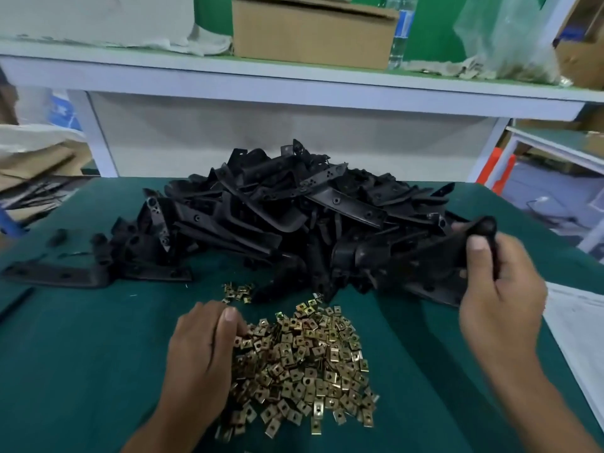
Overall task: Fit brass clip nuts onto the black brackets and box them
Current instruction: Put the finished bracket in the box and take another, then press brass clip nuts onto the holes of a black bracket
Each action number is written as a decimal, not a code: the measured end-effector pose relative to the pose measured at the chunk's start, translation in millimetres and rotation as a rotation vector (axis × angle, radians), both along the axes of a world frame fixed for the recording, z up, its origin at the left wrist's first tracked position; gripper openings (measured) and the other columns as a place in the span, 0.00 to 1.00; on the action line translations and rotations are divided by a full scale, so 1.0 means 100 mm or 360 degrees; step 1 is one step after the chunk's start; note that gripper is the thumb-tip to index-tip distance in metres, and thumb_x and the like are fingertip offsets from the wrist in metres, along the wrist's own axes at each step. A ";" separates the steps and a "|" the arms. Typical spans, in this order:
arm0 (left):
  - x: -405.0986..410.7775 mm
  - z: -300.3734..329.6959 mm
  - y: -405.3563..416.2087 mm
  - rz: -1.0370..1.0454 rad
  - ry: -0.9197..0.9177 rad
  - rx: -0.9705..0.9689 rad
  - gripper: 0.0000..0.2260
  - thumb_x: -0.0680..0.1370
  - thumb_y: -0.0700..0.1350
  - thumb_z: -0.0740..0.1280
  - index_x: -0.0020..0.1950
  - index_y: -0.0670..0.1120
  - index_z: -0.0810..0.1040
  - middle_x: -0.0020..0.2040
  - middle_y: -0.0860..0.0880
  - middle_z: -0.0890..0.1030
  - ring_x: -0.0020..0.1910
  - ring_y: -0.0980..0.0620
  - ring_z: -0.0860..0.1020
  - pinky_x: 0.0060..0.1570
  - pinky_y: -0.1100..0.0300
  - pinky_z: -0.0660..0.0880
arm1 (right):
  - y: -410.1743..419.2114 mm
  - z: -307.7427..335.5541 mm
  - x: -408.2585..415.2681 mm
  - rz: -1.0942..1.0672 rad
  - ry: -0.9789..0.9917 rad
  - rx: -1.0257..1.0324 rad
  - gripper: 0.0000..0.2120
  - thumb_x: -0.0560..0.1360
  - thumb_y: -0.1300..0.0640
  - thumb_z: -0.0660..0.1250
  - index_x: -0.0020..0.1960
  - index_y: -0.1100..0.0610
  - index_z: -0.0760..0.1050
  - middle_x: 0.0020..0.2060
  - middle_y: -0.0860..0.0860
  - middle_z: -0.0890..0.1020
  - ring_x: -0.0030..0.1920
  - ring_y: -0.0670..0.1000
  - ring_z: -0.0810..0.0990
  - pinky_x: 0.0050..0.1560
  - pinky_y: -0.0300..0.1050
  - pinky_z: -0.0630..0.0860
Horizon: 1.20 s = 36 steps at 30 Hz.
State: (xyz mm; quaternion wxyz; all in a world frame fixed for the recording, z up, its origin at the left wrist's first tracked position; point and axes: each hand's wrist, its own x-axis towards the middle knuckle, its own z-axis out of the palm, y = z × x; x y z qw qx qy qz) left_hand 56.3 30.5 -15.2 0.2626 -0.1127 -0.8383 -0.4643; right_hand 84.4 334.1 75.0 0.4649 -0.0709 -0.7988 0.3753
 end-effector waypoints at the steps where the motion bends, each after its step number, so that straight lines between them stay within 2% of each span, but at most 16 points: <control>1: 0.01 0.02 0.01 -0.0001 0.0021 0.0016 0.17 0.83 0.56 0.51 0.40 0.57 0.74 0.40 0.58 0.77 0.43 0.57 0.76 0.46 0.54 0.71 | -0.10 0.05 0.01 0.0114 0.0024 -0.0191 0.13 0.84 0.47 0.58 0.48 0.52 0.76 0.38 0.47 0.78 0.37 0.48 0.74 0.40 0.34 0.72; 3: 0.04 0.05 0.02 -0.0012 0.0079 0.0065 0.14 0.83 0.56 0.52 0.45 0.58 0.75 0.46 0.62 0.77 0.47 0.58 0.76 0.47 0.53 0.72 | -0.32 0.12 0.03 0.0434 -0.0017 -0.0582 0.12 0.85 0.51 0.58 0.47 0.51 0.77 0.36 0.44 0.78 0.34 0.43 0.75 0.35 0.37 0.74; 6: 0.12 0.10 0.05 -0.0077 0.0266 0.0107 0.15 0.83 0.61 0.54 0.60 0.55 0.74 0.60 0.66 0.74 0.61 0.61 0.73 0.60 0.60 0.71 | -0.68 0.12 0.06 0.0909 -0.0485 -0.1096 0.14 0.85 0.59 0.59 0.51 0.47 0.82 0.42 0.44 0.84 0.39 0.42 0.80 0.37 0.39 0.76; 9: 0.19 0.19 0.11 -0.0160 0.0482 0.0021 0.26 0.80 0.63 0.62 0.73 0.52 0.66 0.72 0.50 0.68 0.73 0.53 0.67 0.71 0.64 0.63 | -0.99 0.09 0.12 0.1240 -0.0812 -0.1382 0.14 0.84 0.62 0.60 0.62 0.49 0.79 0.51 0.49 0.85 0.46 0.44 0.83 0.44 0.42 0.80; 12: 0.20 0.25 0.12 -0.0263 0.0548 -0.0111 0.35 0.76 0.55 0.71 0.79 0.55 0.59 0.78 0.44 0.64 0.75 0.47 0.66 0.72 0.60 0.65 | -1.20 0.12 0.18 0.1687 -0.0983 -0.1469 0.15 0.83 0.60 0.62 0.68 0.56 0.75 0.59 0.53 0.84 0.58 0.50 0.83 0.59 0.47 0.80; 15: 0.23 0.27 0.11 -0.0221 0.0484 0.0130 0.35 0.75 0.50 0.73 0.77 0.64 0.61 0.74 0.54 0.69 0.67 0.51 0.76 0.58 0.62 0.77 | -1.16 0.23 0.18 0.1976 -0.1043 -0.1044 0.17 0.83 0.55 0.61 0.71 0.56 0.73 0.64 0.52 0.82 0.67 0.50 0.79 0.70 0.51 0.72; 18: 0.29 0.32 0.14 0.0001 0.0261 0.0370 0.19 0.76 0.53 0.70 0.61 0.73 0.73 0.53 0.70 0.80 0.49 0.69 0.79 0.45 0.73 0.75 | -0.96 0.26 0.10 0.1929 -0.0957 -0.0739 0.14 0.83 0.52 0.62 0.65 0.54 0.80 0.60 0.52 0.84 0.63 0.51 0.81 0.66 0.51 0.77; 19: 0.30 0.32 0.14 0.0073 0.0154 0.0383 0.08 0.76 0.56 0.68 0.52 0.69 0.77 0.44 0.69 0.80 0.40 0.70 0.78 0.37 0.75 0.73 | -0.90 0.22 0.06 0.1859 -0.0955 -0.0718 0.13 0.82 0.52 0.63 0.62 0.53 0.81 0.58 0.51 0.85 0.60 0.51 0.83 0.63 0.49 0.79; 20: 0.30 0.35 0.14 0.0108 0.0054 0.0424 0.05 0.77 0.58 0.67 0.42 0.61 0.79 0.35 0.66 0.79 0.31 0.68 0.76 0.29 0.75 0.68 | -0.84 0.14 0.01 0.1730 -0.0970 -0.0608 0.12 0.81 0.51 0.65 0.60 0.50 0.82 0.56 0.49 0.85 0.58 0.50 0.83 0.61 0.48 0.80; 22: 0.29 0.35 0.13 0.0132 -0.0087 0.0514 0.23 0.80 0.59 0.67 0.30 0.49 0.68 0.24 0.57 0.72 0.21 0.62 0.68 0.22 0.74 0.61 | -0.73 -0.08 -0.06 0.1373 -0.1082 -0.0112 0.08 0.79 0.48 0.68 0.57 0.43 0.81 0.50 0.44 0.84 0.52 0.47 0.82 0.54 0.50 0.81; 23: 0.28 0.39 0.13 0.0077 -0.0172 0.0660 0.25 0.80 0.59 0.66 0.30 0.45 0.66 0.23 0.54 0.69 0.21 0.60 0.66 0.21 0.70 0.62 | -0.68 -0.21 -0.08 0.1252 -0.1176 0.0204 0.08 0.78 0.45 0.70 0.57 0.40 0.79 0.50 0.41 0.82 0.51 0.45 0.80 0.52 0.49 0.79; 25: 0.27 0.47 0.11 -0.0101 -0.0418 0.1158 0.22 0.76 0.57 0.67 0.37 0.38 0.71 0.30 0.49 0.73 0.26 0.54 0.73 0.24 0.64 0.70 | -0.65 -0.44 -0.09 0.1225 -0.1323 0.0707 0.15 0.76 0.37 0.69 0.61 0.37 0.76 0.55 0.33 0.76 0.58 0.36 0.73 0.58 0.42 0.73; 27: 0.25 0.49 0.10 -0.0307 -0.0668 0.1550 0.22 0.76 0.54 0.67 0.44 0.33 0.73 0.37 0.42 0.75 0.29 0.54 0.76 0.28 0.64 0.75 | -0.70 -0.61 -0.08 0.1280 -0.1352 0.0823 0.22 0.74 0.30 0.65 0.65 0.35 0.75 0.57 0.31 0.72 0.62 0.35 0.67 0.64 0.40 0.68; 29: 0.28 0.47 0.13 -0.0465 -0.0801 0.1633 0.26 0.78 0.55 0.63 0.47 0.29 0.72 0.37 0.41 0.73 0.27 0.55 0.74 0.26 0.67 0.73 | -0.77 -0.71 -0.08 0.1257 -0.1252 0.0857 0.24 0.73 0.26 0.61 0.66 0.34 0.74 0.57 0.30 0.69 0.63 0.36 0.64 0.66 0.39 0.63; 33: 0.33 0.42 0.21 -0.0681 -0.0888 0.1704 0.25 0.77 0.53 0.65 0.35 0.31 0.66 0.25 0.46 0.72 0.20 0.56 0.73 0.22 0.67 0.71 | -0.85 -0.78 -0.08 0.1202 -0.1106 0.0946 0.20 0.76 0.31 0.61 0.63 0.38 0.77 0.57 0.32 0.71 0.61 0.38 0.64 0.64 0.39 0.63; 36: 0.28 0.30 0.21 -0.0733 -0.0882 0.1658 0.19 0.79 0.50 0.70 0.42 0.34 0.72 0.32 0.43 0.81 0.30 0.53 0.82 0.31 0.64 0.78 | -0.85 -0.78 -0.09 0.1269 -0.1098 0.0976 0.21 0.77 0.33 0.58 0.62 0.41 0.78 0.59 0.35 0.75 0.62 0.40 0.68 0.65 0.43 0.65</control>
